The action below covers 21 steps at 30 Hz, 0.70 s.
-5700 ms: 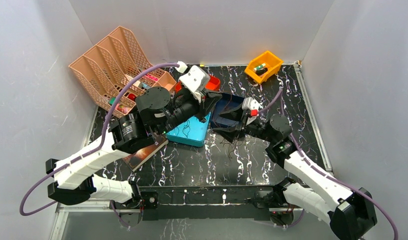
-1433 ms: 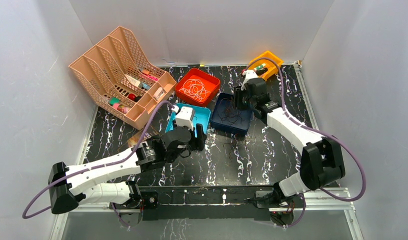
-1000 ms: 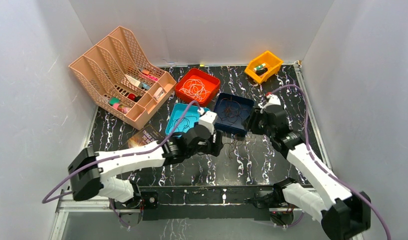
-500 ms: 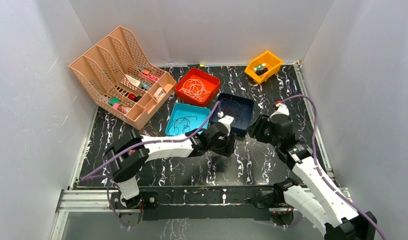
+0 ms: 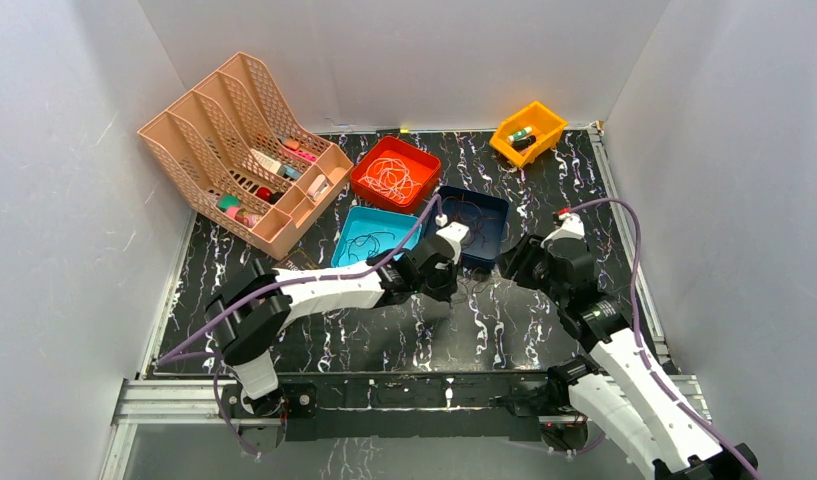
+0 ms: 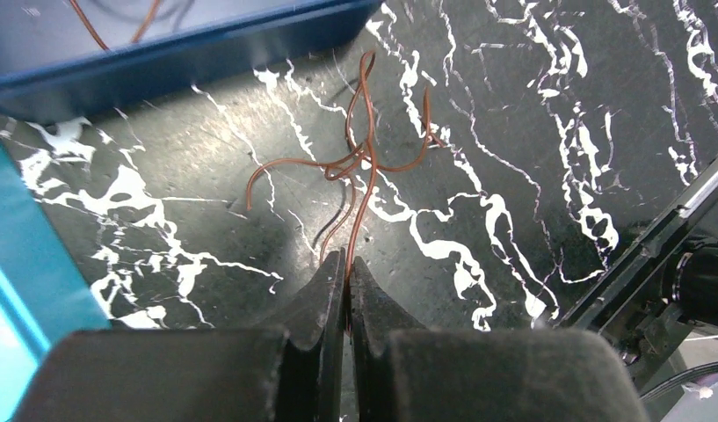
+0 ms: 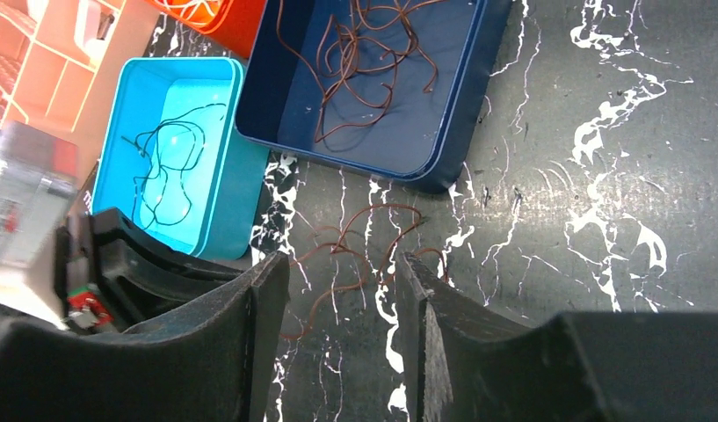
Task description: Untangle the cables
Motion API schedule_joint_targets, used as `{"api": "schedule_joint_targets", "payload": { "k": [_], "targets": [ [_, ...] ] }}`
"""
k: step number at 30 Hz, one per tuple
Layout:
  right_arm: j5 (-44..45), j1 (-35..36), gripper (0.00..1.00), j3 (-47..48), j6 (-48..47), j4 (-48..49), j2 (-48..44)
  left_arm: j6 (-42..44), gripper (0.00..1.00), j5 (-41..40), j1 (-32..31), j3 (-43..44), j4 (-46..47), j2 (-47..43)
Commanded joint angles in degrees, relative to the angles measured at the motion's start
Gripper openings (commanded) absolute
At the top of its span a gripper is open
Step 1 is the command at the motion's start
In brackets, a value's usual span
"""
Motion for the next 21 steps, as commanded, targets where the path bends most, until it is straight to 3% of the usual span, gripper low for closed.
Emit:
{"api": "schedule_joint_targets", "payload": {
  "k": [1, 9, 21],
  "targets": [
    [-2.03, 0.05, 0.57, -0.98, -1.86, 6.49, -2.92, 5.46, 0.00, -1.67, 0.36, 4.30, -3.48, -7.87],
    [-11.02, -0.01, 0.60, -3.71, -7.32, 13.38, -7.62, 11.09, 0.00, -3.95, 0.44, 7.82, -7.75, -14.46],
    [-9.47, 0.05, 0.61, -3.18, -7.71, 12.43, -8.88, 15.90, 0.00, -5.61, 0.44, 15.03, -10.88, -17.47]
  ]
}}
